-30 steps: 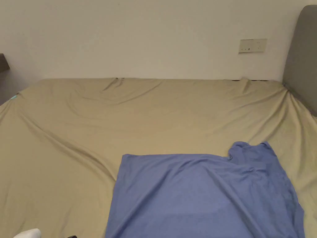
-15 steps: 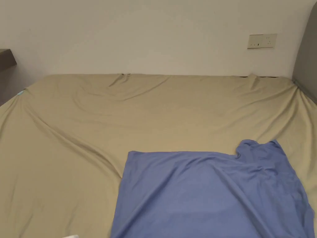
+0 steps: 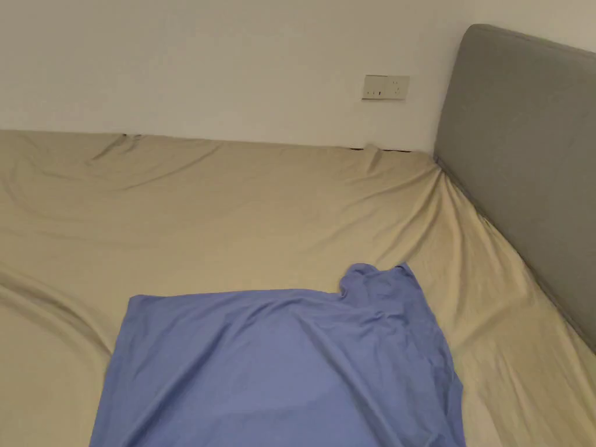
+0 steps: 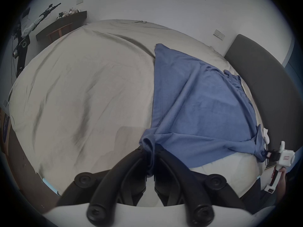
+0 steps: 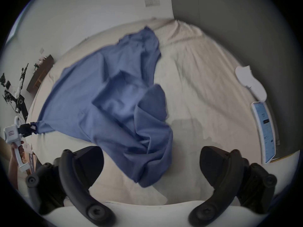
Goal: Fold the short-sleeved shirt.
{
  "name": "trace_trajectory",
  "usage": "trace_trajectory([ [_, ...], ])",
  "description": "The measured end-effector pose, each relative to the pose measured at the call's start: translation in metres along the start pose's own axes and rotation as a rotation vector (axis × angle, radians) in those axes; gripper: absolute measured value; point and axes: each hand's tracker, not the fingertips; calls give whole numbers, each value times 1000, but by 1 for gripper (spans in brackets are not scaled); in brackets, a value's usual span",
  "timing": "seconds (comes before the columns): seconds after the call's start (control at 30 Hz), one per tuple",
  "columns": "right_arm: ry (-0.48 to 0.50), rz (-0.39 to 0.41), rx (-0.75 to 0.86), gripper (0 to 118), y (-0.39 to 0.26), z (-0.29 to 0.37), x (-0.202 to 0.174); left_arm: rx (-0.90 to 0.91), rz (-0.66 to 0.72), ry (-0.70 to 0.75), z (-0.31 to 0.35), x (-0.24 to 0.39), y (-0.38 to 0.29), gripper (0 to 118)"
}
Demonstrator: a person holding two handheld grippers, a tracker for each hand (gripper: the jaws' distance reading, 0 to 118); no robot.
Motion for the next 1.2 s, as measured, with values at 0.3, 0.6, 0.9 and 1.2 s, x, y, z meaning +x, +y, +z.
trace_trajectory([
  [0.3, 117, -97, 195, 8, 22, 55, -26, 104, 95, -53, 24, -8, 9, 5],
  [0.6, 154, -1, 385, 8, 156, 37, -17, 200, 129, -55, 2, -2, 126, 5],
  [0.9, 53, 32, 138, 8, 226, -97, -33, -81, 157, 32, -129, 6, 168, 5],
  [1.2, -115, 83, 446, 118, 183, -31, -36, 158, -33, 28, -58, 5, 142, 118],
])
